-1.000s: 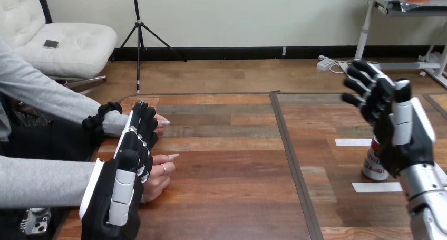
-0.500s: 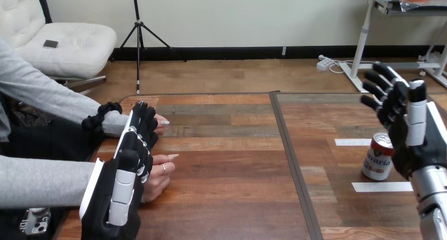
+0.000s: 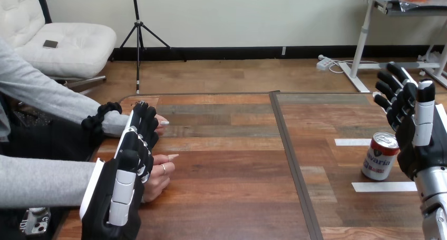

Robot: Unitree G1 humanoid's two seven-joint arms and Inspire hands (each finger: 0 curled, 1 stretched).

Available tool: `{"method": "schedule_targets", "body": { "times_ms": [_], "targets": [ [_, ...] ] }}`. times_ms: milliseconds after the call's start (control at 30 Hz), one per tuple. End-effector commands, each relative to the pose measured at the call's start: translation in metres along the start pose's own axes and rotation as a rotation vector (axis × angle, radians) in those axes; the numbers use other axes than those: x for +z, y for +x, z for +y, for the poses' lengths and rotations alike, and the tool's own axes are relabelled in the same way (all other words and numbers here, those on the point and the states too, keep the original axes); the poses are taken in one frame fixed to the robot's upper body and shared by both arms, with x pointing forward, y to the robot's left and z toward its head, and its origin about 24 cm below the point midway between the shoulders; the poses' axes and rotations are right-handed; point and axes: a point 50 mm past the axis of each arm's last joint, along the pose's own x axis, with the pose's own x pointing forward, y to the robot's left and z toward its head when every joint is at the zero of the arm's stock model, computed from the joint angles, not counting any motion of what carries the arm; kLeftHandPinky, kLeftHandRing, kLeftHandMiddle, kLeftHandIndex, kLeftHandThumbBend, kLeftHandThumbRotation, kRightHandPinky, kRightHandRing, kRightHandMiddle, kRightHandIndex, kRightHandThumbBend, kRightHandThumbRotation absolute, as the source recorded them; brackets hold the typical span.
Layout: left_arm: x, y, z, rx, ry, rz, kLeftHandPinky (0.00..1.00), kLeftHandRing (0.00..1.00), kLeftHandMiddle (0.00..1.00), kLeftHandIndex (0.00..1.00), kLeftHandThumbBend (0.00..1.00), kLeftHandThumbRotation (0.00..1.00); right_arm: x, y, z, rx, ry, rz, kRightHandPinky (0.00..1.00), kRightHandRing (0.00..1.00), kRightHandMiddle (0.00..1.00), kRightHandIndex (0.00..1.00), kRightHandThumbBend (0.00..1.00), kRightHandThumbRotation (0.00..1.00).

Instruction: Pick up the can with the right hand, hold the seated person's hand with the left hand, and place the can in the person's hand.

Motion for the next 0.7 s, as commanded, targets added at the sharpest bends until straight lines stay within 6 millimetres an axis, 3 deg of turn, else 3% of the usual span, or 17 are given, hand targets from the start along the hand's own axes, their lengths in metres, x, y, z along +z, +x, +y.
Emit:
{"method": "schedule_targets", "body": {
  "times_ms": [0,667],
  "targets": [
    [0.007,0.011,0.000,-0.004,-0.005,-0.066,1.00,1.00,1.00,1.00,0.80,0.96,0.028,0.022,-0.007,-0.025,-0.031,-0.117,0.94,0.93,0.91,0.92,1.00,1.00],
    [0.007,0.012,0.001,-0.004,-0.009,-0.070,1.00,1.00,1.00,1.00,0.80,0.95,0.025,0.022,-0.017,-0.112,-0.025,-0.109,0.81,0.87,0.87,0.85,1.00,0.78]
  ]
}}
